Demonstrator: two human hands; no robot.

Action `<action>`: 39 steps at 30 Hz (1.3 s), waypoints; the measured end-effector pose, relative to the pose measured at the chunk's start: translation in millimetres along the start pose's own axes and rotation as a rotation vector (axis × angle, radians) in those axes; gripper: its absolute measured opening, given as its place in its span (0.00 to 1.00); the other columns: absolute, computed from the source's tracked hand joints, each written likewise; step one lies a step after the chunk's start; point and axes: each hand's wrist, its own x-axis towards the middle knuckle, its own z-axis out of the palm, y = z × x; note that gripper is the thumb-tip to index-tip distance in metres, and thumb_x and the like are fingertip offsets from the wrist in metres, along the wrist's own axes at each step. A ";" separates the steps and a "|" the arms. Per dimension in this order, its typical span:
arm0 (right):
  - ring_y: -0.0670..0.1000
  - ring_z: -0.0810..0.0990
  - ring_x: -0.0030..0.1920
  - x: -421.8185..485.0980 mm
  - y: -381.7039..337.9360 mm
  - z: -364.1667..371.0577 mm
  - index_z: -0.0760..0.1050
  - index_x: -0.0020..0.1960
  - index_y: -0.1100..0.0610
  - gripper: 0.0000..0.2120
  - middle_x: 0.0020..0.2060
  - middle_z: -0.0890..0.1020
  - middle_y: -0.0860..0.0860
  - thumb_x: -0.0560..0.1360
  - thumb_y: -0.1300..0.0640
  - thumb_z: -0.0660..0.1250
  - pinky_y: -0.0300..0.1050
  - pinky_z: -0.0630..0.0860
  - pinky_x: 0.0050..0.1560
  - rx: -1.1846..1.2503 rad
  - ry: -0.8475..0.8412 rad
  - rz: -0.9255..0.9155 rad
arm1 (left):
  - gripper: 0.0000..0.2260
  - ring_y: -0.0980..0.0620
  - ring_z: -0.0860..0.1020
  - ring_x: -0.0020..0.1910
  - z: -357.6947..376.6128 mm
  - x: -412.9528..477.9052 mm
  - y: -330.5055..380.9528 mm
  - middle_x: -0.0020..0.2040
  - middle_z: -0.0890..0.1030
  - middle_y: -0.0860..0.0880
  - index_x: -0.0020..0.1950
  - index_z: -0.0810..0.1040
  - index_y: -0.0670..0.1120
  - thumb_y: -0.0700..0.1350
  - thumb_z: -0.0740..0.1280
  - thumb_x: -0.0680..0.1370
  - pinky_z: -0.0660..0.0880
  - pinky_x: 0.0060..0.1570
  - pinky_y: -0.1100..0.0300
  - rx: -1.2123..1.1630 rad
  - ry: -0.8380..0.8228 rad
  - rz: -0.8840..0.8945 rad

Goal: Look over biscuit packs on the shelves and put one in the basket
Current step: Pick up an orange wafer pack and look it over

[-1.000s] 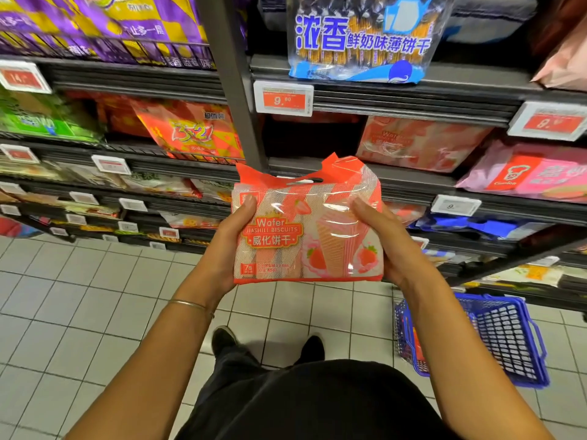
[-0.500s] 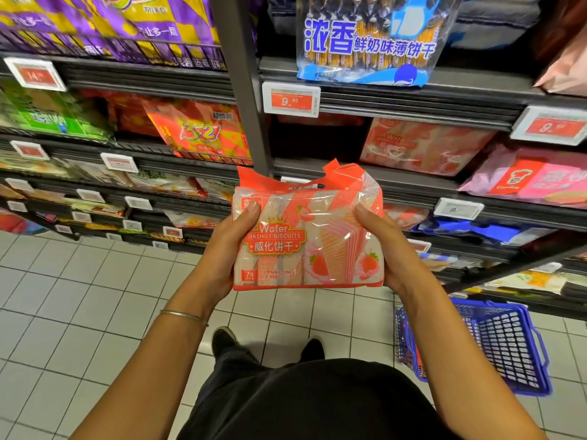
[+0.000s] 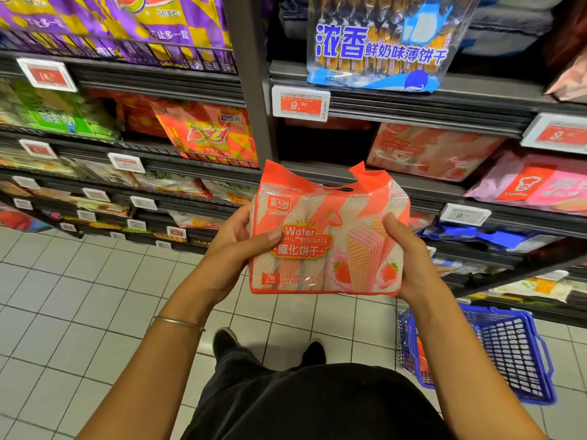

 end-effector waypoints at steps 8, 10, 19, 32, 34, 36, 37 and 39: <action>0.59 0.87 0.57 2.7 -4.3 0.4 0.87 0.57 0.53 0.33 0.58 0.87 0.57 0.56 0.40 0.87 0.53 0.84 0.50 -0.003 -0.055 -0.032 | 0.28 0.44 0.84 0.58 -2.6 4.3 0.4 0.59 0.85 0.44 0.74 0.71 0.41 0.37 0.71 0.74 0.81 0.54 0.56 -0.032 -0.018 0.029; 0.59 0.87 0.57 3.0 -5.0 1.0 0.85 0.60 0.54 0.36 0.57 0.87 0.57 0.55 0.41 0.88 0.53 0.84 0.50 -0.013 -0.043 -0.039 | 0.28 0.44 0.84 0.58 -3.2 5.9 0.5 0.59 0.85 0.44 0.74 0.71 0.41 0.38 0.71 0.74 0.81 0.54 0.56 -0.039 -0.020 0.029; 0.59 0.87 0.56 3.6 -9.7 4.1 0.83 0.61 0.53 0.35 0.57 0.87 0.58 0.59 0.38 0.85 0.50 0.85 0.48 -0.119 0.007 -0.054 | 0.30 0.43 0.84 0.60 -5.0 9.3 1.1 0.61 0.85 0.43 0.73 0.72 0.44 0.45 0.75 0.73 0.81 0.56 0.54 -0.036 -0.033 -0.003; 0.60 0.86 0.59 3.5 -8.5 7.6 0.79 0.67 0.54 0.40 0.60 0.86 0.57 0.62 0.35 0.82 0.51 0.84 0.50 -0.178 0.061 -0.005 | 0.24 0.41 0.85 0.58 -6.2 13.3 -6.3 0.61 0.85 0.41 0.70 0.77 0.43 0.45 0.72 0.74 0.83 0.55 0.51 -0.072 0.043 -0.100; 0.59 0.86 0.60 3.5 -7.4 7.6 0.78 0.69 0.54 0.43 0.61 0.85 0.57 0.61 0.34 0.82 0.52 0.84 0.50 -0.143 0.036 0.000 | 0.23 0.41 0.85 0.57 -6.5 15.1 -5.6 0.61 0.85 0.41 0.69 0.79 0.42 0.47 0.72 0.75 0.83 0.53 0.51 -0.103 0.073 -0.140; 0.59 0.85 0.61 3.7 -6.4 7.4 0.80 0.68 0.53 0.39 0.62 0.85 0.57 0.64 0.33 0.80 0.54 0.84 0.52 -0.102 0.032 0.007 | 0.23 0.40 0.85 0.59 -6.9 16.3 -3.9 0.63 0.84 0.39 0.67 0.81 0.42 0.51 0.73 0.75 0.84 0.51 0.51 -0.142 0.086 -0.203; 0.60 0.84 0.63 4.0 -5.7 7.2 0.81 0.68 0.52 0.37 0.64 0.84 0.58 0.65 0.33 0.79 0.55 0.83 0.54 -0.087 0.030 0.011 | 0.22 0.40 0.85 0.60 -7.2 17.1 -3.1 0.63 0.84 0.39 0.66 0.83 0.43 0.53 0.74 0.75 0.84 0.51 0.50 -0.165 0.086 -0.232; 0.61 0.82 0.66 4.6 -4.6 5.2 0.78 0.71 0.53 0.38 0.66 0.82 0.59 0.68 0.33 0.77 0.56 0.82 0.57 -0.073 0.025 0.021 | 0.21 0.40 0.84 0.61 -7.3 19.2 -2.2 0.64 0.84 0.41 0.64 0.85 0.47 0.57 0.74 0.75 0.84 0.52 0.48 -0.200 0.087 -0.282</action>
